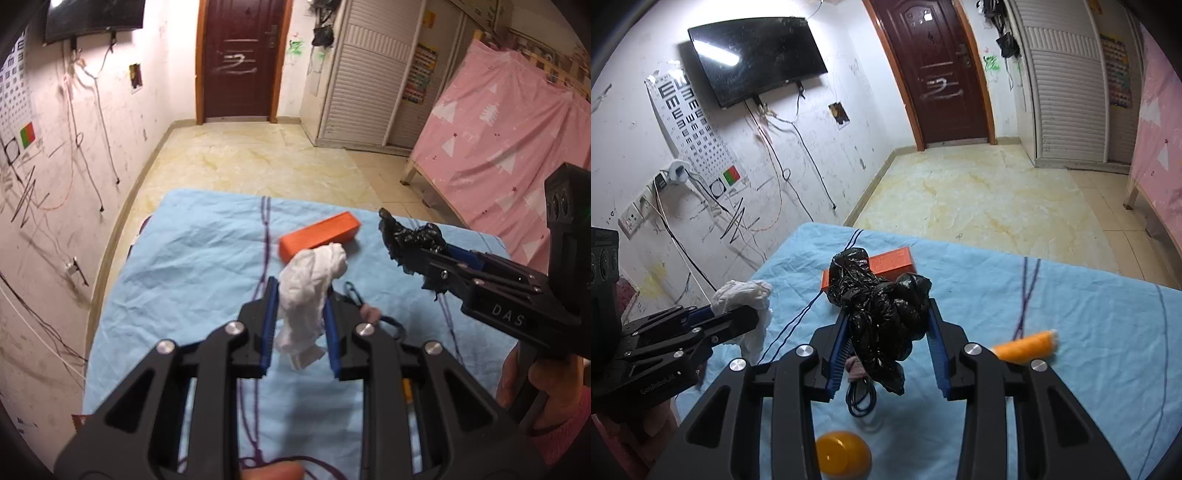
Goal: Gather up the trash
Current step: 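Carry the white cloth and black bag toward the yellow bin with both tools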
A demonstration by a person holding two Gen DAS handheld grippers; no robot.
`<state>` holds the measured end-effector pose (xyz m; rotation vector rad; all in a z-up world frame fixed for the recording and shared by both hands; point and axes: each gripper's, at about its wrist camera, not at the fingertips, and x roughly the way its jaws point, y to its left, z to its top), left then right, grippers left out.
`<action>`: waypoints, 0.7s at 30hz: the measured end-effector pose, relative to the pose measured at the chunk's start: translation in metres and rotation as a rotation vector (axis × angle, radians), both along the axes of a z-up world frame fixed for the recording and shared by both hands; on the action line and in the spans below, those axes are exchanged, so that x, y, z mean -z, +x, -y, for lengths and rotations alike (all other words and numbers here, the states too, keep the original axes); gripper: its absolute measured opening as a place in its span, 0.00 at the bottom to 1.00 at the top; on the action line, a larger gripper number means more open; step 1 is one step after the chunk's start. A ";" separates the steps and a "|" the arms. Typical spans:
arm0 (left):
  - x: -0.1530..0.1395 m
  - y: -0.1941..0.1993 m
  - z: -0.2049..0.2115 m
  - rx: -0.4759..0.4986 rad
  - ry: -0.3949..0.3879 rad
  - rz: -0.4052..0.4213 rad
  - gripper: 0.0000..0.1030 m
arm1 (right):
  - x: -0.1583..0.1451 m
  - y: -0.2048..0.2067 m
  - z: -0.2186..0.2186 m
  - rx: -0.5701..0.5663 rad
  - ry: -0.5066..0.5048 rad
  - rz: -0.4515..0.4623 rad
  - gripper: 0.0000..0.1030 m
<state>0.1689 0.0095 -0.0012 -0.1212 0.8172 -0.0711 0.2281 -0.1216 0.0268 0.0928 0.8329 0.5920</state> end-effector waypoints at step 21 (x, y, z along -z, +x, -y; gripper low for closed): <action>-0.022 -0.016 0.132 0.209 0.084 0.053 0.21 | -0.031 -0.067 0.176 0.281 0.142 0.132 0.32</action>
